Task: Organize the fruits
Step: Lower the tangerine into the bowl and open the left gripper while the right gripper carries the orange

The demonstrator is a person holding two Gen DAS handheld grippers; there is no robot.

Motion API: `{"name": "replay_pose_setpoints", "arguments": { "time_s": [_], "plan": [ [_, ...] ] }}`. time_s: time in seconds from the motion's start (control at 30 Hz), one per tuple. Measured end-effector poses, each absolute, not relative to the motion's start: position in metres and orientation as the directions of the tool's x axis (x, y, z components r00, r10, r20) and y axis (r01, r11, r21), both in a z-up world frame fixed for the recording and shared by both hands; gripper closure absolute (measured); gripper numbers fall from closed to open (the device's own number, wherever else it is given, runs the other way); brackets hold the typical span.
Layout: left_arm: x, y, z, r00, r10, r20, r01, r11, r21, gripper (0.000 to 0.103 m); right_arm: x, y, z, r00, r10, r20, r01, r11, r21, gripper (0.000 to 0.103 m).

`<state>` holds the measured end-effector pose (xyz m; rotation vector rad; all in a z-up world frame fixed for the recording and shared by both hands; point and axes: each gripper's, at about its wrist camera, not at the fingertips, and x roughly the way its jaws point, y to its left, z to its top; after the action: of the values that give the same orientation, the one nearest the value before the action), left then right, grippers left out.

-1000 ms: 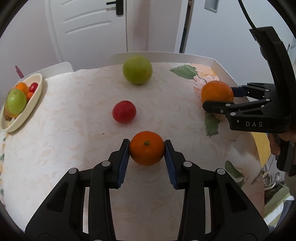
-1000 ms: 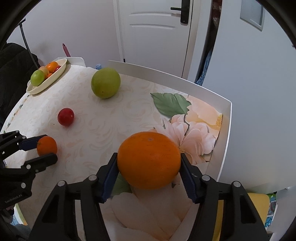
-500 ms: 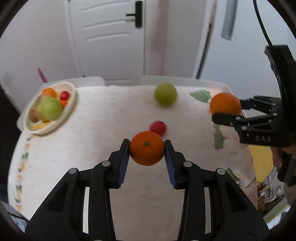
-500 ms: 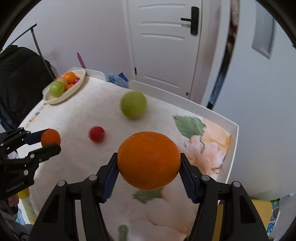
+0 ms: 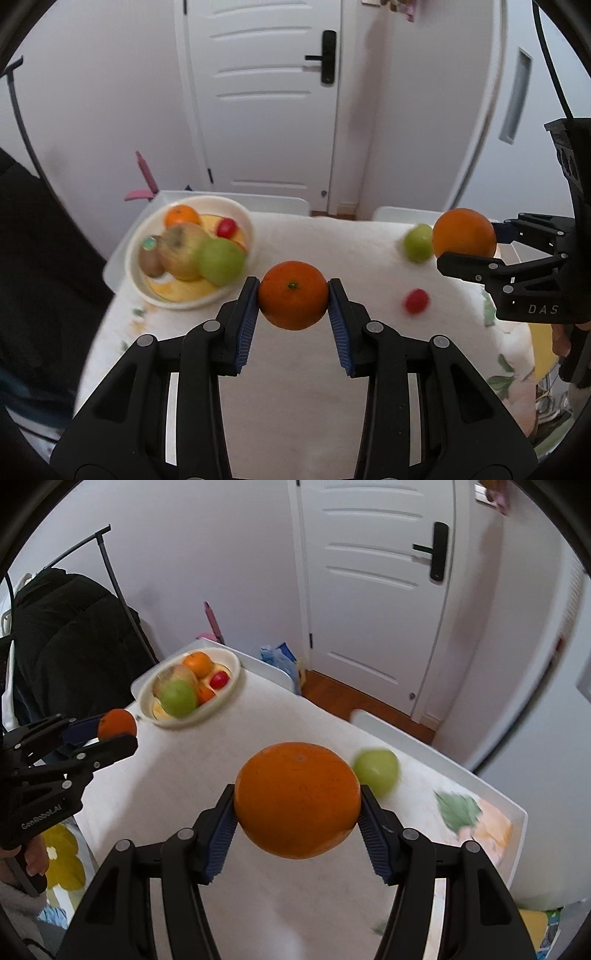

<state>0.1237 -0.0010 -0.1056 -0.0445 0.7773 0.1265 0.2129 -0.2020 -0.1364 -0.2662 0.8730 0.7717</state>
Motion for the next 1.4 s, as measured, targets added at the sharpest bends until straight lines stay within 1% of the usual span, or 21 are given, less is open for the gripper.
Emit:
{"name": "replay_pose_setpoints", "arguments": {
  "time_s": [0.43, 0.7, 1.0, 1.13, 1.27, 1.3, 1.33, 1.37, 1.4],
  "plan": [
    [0.169, 0.129, -0.097, 0.722, 0.089, -0.686, -0.117, 0.993, 0.005, 0.062, 0.231, -0.088, -0.122, 0.411, 0.502, -0.761, -0.692, 0.715, 0.099, 0.045],
    [0.211, 0.194, -0.116, 0.707, 0.086, -0.702, -0.11, 0.994, 0.012, 0.062, 0.253, -0.027, -0.128, 0.417, 0.491, -0.765, -0.675, 0.731, 0.101, 0.045],
    [0.252, 0.231, -0.15, 0.677, 0.046, -0.734, -0.074, 0.997, -0.006, 0.062, 0.277, 0.017, -0.143, 0.417, 0.478, -0.773, -0.655, 0.748, 0.109, 0.045],
    [0.263, 0.234, -0.162, 0.666, 0.038, -0.745, -0.058, 0.998, -0.001, 0.062, 0.286, 0.025, -0.149, 0.413, 0.473, -0.778, -0.641, 0.758, 0.121, 0.045],
    [0.268, 0.238, -0.168, 0.661, 0.013, -0.75, -0.047, 0.999, -0.025, 0.061, 0.293, 0.031, -0.154, 0.408, 0.468, -0.784, -0.631, 0.765, 0.128, 0.045],
    [0.268, 0.238, -0.169, 0.661, 0.01, -0.75, -0.044, 0.999, -0.025, 0.058, 0.294, 0.032, -0.155, 0.408, 0.467, -0.785, -0.63, 0.766, 0.129, 0.045],
    [0.268, 0.238, -0.169, 0.663, 0.009, -0.749, -0.04, 0.999, -0.023, 0.041, 0.296, 0.033, -0.156, 0.407, 0.466, -0.785, -0.628, 0.767, 0.13, 0.045],
    [0.268, 0.238, -0.167, 0.669, 0.014, -0.743, -0.043, 0.999, -0.019, 0.017, 0.297, 0.033, -0.156, 0.406, 0.466, -0.786, -0.627, 0.768, 0.132, 0.045],
    [0.266, 0.238, -0.165, 0.682, 0.021, -0.731, -0.047, 0.999, -0.015, 0.008, 0.298, 0.033, -0.157, 0.405, 0.466, -0.786, -0.626, 0.768, 0.133, 0.045]
  ]
}}
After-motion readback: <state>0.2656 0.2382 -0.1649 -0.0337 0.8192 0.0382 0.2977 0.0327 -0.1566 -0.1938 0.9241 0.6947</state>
